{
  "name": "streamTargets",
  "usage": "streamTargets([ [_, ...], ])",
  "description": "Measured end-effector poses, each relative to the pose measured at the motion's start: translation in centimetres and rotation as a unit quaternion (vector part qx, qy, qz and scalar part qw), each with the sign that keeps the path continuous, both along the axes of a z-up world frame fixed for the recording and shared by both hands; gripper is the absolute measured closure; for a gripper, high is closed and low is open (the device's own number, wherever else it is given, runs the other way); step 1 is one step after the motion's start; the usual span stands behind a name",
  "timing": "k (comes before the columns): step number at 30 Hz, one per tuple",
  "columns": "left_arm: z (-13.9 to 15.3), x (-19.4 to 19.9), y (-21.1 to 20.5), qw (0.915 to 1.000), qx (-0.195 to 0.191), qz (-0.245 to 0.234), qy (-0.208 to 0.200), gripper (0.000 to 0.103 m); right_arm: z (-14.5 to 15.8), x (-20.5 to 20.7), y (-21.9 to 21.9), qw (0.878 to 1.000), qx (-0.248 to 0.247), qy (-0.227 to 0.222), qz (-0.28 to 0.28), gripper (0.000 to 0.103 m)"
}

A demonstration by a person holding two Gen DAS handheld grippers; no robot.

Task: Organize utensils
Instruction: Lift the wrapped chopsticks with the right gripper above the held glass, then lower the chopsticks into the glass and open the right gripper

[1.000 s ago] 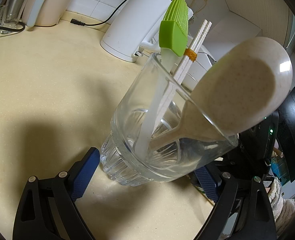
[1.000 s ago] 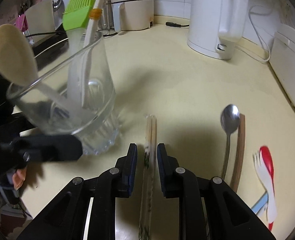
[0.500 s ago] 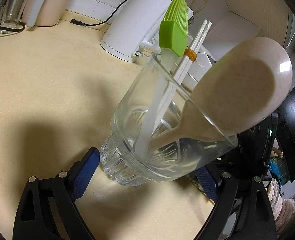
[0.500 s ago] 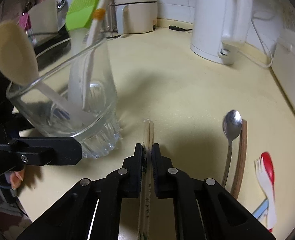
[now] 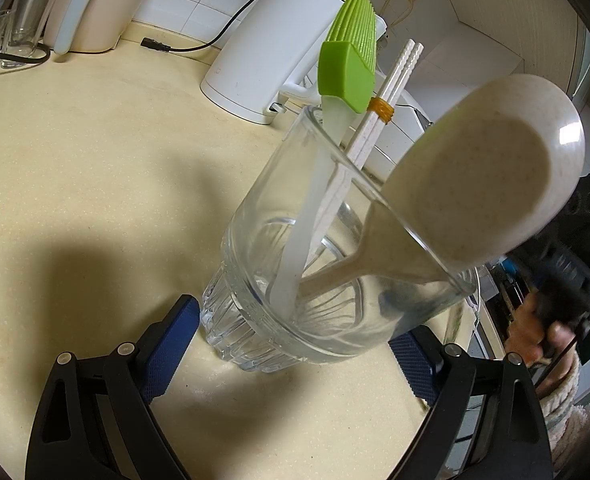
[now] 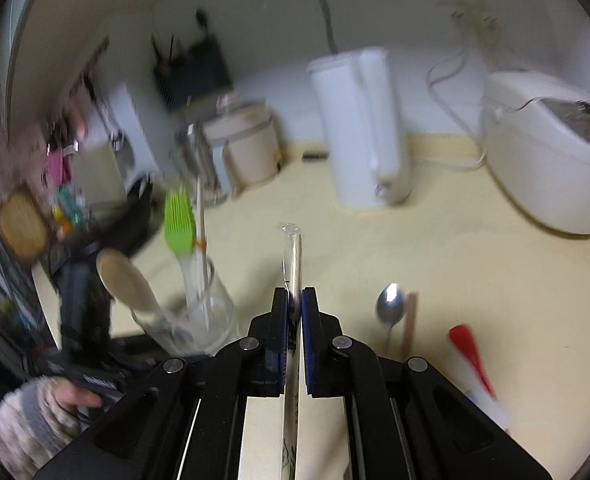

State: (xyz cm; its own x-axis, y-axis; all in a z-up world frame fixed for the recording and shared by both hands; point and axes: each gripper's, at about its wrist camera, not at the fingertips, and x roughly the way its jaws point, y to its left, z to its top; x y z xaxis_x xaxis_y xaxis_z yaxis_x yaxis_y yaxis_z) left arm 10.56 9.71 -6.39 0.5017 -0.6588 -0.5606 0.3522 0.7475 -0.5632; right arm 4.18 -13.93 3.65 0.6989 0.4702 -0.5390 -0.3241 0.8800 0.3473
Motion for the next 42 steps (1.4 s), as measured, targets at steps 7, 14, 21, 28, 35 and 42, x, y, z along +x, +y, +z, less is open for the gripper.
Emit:
streamTargets([
  [7, 0.0, 0.0, 0.0, 1.0, 0.0, 0.0, 0.0, 0.009, 3.6, -1.3, -2.9, 0.997, 0.033, -0.051, -0.043, 0.096],
  [14, 0.0, 0.0, 0.0, 1.0, 0.0, 0.0, 0.0, 0.009, 6.2, -1.8, -3.1, 0.995, 0.027, -0.085, -0.047, 0.096],
  [21, 0.0, 0.0, 0.0, 1.0, 0.0, 0.0, 0.0, 0.009, 7.6, -2.1, -3.1, 0.994, 0.022, -0.1, -0.044, 0.097],
  [28, 0.0, 0.0, 0.0, 1.0, 0.0, 0.0, 0.0, 0.009, 10.3, -2.3, -2.8, 0.989, 0.031, -0.136, -0.042, 0.097],
  [35, 0.0, 0.0, 0.0, 1.0, 0.0, 0.0, 0.0, 0.009, 14.7, -2.0, 0.2, 0.981, 0.063, -0.185, 0.005, 0.097],
  [42, 0.0, 0.0, 0.0, 1.0, 0.0, 0.0, 0.0, 0.009, 14.9, -1.8, 3.7, 0.977, 0.06, -0.203, 0.04, 0.097],
])
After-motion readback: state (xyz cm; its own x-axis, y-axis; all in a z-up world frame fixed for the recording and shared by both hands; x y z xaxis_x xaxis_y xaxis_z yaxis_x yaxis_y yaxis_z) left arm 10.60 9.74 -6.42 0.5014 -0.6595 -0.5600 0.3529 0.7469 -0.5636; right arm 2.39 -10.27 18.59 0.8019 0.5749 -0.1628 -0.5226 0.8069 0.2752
